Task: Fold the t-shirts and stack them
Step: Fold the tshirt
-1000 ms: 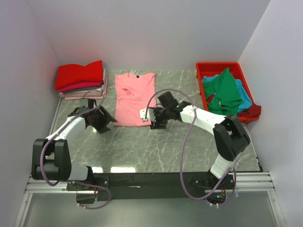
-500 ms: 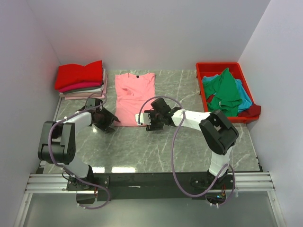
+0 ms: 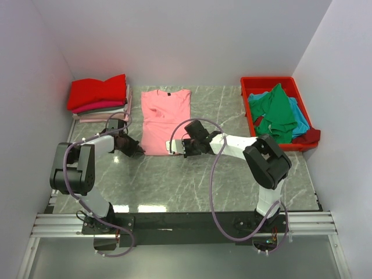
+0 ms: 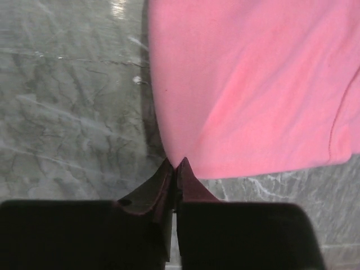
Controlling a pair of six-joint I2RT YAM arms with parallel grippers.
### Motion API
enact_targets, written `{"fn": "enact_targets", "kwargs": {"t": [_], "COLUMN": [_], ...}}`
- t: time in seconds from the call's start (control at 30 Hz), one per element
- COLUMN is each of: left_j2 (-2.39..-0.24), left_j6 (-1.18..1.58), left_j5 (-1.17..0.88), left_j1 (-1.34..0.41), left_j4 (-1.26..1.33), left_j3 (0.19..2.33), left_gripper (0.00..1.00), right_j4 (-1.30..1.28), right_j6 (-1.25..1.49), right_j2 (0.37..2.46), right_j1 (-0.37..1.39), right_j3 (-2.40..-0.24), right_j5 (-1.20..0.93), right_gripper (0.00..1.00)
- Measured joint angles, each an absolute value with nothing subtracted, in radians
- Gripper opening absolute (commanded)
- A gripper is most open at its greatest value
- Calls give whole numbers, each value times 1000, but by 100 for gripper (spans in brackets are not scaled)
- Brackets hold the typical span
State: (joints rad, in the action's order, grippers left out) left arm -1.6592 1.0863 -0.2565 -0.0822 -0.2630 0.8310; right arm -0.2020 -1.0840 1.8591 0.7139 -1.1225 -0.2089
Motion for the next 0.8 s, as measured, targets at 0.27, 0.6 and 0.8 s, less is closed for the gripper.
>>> {"fn": "enact_targets", "kwargs": {"t": [0.27,0.6,0.8], "left_j2": [-1497,-981,-911], "left_j6": [1030,1084,1124], "left_j5": [-273,-353,-334], "left_j1": [-86,-260,-279], "left_j4": [-294,-546,-636], "left_j3": [698,489,539], "left_gripper": [1,1,0], "right_j4": [-317,-529,-552], "right_j6": [-1153,-1157,-1055], "right_j2": [1716,1280,1205], "right_j1": [714,840,833], "right_j3": [-1024,-761,-748], "right_j5": [-335,-524,-516], "right_gripper": [0,0,0]}}
